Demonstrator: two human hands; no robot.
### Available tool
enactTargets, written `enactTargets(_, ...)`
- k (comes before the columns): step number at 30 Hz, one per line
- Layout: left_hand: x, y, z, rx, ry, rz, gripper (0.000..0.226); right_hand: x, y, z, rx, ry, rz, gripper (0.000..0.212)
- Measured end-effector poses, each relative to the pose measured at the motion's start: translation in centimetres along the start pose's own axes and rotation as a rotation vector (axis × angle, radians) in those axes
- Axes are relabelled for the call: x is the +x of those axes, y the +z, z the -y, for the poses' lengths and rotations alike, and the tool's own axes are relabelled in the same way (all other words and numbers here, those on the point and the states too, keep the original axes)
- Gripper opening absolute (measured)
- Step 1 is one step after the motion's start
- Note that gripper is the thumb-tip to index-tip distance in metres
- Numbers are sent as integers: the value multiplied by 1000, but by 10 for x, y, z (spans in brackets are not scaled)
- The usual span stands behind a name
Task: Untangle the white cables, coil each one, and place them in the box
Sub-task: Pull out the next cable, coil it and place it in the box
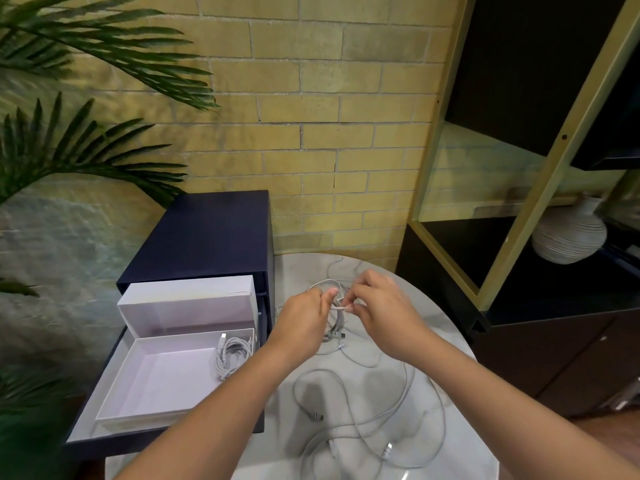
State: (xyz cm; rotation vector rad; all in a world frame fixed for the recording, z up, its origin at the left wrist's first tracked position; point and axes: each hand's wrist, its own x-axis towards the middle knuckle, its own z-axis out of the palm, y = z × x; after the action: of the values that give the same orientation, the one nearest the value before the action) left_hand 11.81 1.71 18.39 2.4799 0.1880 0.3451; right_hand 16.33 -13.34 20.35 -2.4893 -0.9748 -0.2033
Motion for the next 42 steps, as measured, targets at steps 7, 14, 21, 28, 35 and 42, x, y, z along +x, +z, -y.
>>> enactTargets(7,-1,-10,-13,-543,-195,288,44,10,-2,-19,-122,-178,-130,12)
enactTargets(14,3,-2,-6,-693,-198,310,27,6,-1,-20,206,-121,-176,16)
enactTargets(21,1,2,-11,-690,-195,142,29,-5,9,-12,450,98,-12,36)
enactTargets(28,2,2,-15,-696,-176,178,29,-1,10,-7,773,304,9,16)
enactTargets(35,0,0,-10,-623,-120,193,28,-1,9,-5,1005,396,77,18)
enactTargets(42,-1,-2,-7,-414,21,67,24,-2,7,-3,1025,403,23,18)
